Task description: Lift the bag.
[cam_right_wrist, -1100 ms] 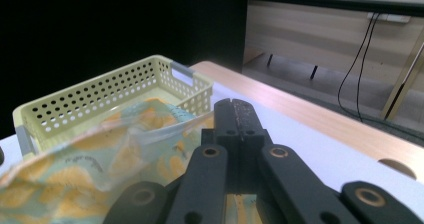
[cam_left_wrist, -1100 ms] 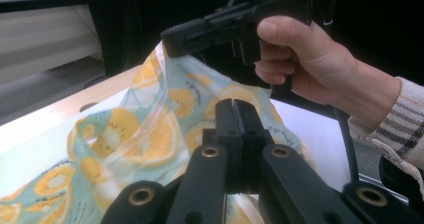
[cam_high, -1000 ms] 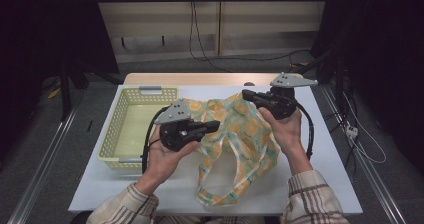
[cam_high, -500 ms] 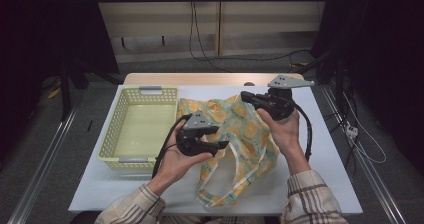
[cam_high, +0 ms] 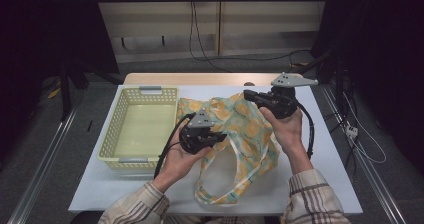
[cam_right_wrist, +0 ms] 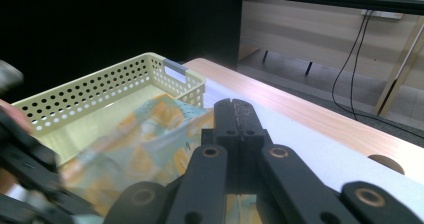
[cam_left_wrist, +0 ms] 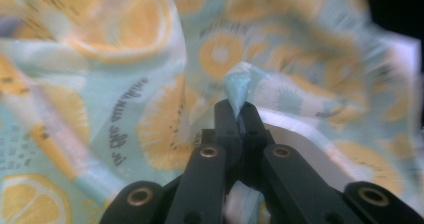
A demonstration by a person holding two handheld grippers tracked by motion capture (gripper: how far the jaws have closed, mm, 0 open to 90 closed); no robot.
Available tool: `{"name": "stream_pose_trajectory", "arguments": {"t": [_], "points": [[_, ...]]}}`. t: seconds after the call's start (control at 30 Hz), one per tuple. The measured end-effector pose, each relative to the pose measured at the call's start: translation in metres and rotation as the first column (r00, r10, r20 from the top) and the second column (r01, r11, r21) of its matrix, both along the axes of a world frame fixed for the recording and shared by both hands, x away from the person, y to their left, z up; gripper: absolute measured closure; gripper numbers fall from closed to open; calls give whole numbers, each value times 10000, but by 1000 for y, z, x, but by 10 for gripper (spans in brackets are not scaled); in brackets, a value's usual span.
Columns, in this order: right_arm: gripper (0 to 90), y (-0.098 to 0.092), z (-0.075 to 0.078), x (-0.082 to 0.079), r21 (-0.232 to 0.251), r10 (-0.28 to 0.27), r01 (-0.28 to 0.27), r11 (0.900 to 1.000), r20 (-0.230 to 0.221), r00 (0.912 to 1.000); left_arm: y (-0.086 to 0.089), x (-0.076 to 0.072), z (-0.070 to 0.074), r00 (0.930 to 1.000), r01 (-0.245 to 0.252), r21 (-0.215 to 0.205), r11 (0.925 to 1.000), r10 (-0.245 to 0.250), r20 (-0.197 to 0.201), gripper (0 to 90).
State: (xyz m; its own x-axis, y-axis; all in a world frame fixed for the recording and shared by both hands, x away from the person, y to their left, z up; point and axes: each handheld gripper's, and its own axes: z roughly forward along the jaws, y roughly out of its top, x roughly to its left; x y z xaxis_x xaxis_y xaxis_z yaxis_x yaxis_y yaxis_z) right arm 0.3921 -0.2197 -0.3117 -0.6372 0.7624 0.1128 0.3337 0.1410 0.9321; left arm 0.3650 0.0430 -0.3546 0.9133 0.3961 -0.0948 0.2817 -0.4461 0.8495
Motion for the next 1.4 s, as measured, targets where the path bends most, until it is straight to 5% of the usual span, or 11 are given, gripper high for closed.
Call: {"name": "stream_pose_trajectory", "arguments": {"t": [0.3,0.53,0.9,1.03,1.23,1.4], "points": [[900,-4,15,7,192,-236,229,9996,355,9991,11,-10,48,9961,251,-1218,9922,-145,868,900],[900,-17,41,17,359,-646,621,9974,713,9954,25,-6,80,9934,231,-2156,9762,18,1147,900],[900,-29,74,34,195,-975,959,9952,1054,9896,34,1,119,9865,229,-2815,9593,239,1618,900],[900,-30,74,37,173,-1007,994,9949,1067,9892,31,7,109,9861,-122,-2398,9708,514,1580,900],[900,-30,42,50,55,-1241,1239,9923,402,9915,25,20,70,9929,-505,-1785,9826,687,973,899],[900,-29,27,54,-51,-1376,1377,9905,95,9904,25,23,53,9937,-632,-1368,9886,751,832,850]]}}
